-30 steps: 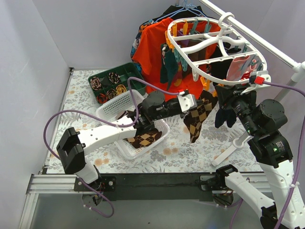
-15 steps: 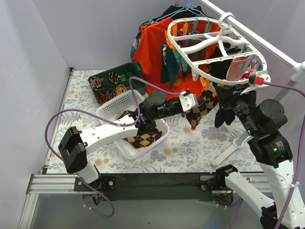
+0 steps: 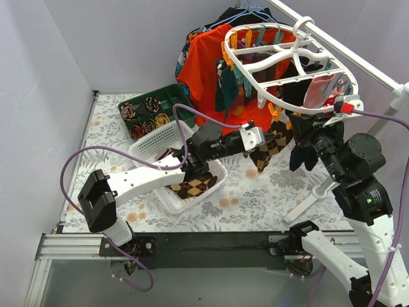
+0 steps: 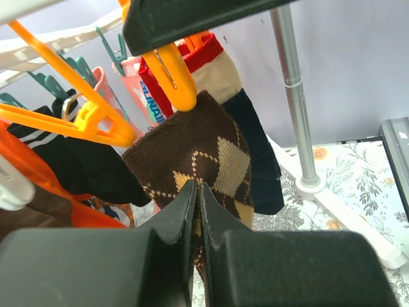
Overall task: Clip the socks to the hanger
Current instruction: Clamp the sock onto the hanger.
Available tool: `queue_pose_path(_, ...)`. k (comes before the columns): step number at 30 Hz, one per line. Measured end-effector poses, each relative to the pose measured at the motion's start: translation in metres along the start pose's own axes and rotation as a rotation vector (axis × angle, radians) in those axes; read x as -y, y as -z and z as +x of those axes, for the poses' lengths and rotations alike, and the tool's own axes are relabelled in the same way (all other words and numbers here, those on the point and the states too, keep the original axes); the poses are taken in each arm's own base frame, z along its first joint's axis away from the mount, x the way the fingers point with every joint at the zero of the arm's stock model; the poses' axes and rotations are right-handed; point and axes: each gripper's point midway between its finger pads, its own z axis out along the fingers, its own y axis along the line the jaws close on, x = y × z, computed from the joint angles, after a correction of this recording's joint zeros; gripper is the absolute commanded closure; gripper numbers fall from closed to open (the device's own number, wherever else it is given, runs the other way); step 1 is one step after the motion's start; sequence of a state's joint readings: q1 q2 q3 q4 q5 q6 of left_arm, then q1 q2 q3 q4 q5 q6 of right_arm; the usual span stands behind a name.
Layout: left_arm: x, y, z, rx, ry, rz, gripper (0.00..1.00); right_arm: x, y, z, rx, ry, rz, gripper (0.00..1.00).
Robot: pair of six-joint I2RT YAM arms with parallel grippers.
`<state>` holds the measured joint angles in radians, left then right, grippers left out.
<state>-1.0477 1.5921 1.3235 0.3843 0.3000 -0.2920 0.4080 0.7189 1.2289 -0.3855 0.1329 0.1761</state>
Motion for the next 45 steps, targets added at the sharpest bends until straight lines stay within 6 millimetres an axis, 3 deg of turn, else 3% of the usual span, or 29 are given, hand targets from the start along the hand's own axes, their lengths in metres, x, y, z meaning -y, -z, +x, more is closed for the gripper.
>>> queue_pose_path(8, 0.007, 0.005, 0.007, -0.009, 0.005, 0.017, 1.0, 0.002, 0.001, -0.002, 0.007, 0.003, 0.009, 0.99)
queue_pose_path(43, -0.01, 0.001, -0.021, 0.09, -0.03, -0.047, 1.0, -0.01, 0.002, 0.001, -0.006, -0.001, -0.058, 0.99)
queue_pose_path(45, -0.011, 0.0, -0.023, 0.094, -0.03, -0.05, 1.0, -0.01, 0.002, 0.001, -0.006, -0.001, -0.058, 0.87)
